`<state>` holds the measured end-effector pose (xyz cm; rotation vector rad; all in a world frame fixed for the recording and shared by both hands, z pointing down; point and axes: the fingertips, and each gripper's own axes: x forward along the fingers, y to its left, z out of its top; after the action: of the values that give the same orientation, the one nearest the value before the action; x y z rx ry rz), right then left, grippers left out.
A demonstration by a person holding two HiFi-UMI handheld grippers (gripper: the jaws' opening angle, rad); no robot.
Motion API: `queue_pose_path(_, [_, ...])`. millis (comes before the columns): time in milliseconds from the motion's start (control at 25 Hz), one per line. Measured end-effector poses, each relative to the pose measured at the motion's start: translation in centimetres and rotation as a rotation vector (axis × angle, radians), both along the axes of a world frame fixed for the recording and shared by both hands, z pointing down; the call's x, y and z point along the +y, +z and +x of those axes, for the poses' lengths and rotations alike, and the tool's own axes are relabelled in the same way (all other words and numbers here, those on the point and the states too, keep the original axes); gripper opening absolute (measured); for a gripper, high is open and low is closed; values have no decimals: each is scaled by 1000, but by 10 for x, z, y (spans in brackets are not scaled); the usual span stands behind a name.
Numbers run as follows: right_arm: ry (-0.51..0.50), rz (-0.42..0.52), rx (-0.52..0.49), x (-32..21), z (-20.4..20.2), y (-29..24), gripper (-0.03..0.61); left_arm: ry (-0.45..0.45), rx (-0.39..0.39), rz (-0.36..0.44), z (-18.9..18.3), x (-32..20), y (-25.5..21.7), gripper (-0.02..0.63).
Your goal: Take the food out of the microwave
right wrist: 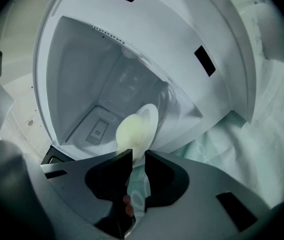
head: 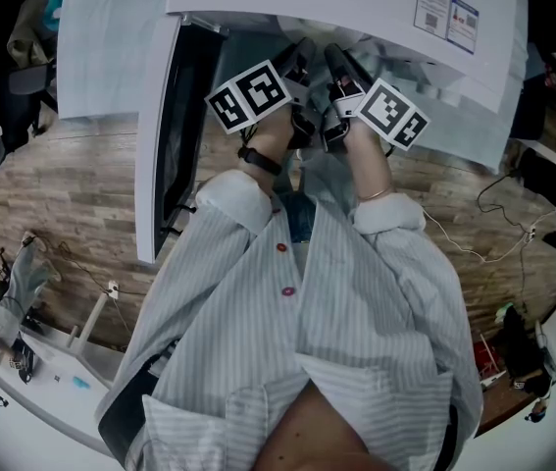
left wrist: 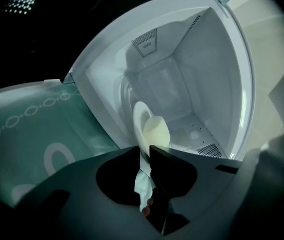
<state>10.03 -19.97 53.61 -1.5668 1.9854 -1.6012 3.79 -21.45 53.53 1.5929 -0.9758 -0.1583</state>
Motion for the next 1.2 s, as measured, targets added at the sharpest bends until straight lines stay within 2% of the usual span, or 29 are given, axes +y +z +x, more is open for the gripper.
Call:
queue_pose_path(520, [10, 17, -78, 18, -2, -1, 87, -29, 71, -9, -3, 19, -1, 52])
queue_pose_path(1200, [-66, 44, -117, 54, 9, -13, 84, -95, 54, 51, 7, 60, -16, 52])
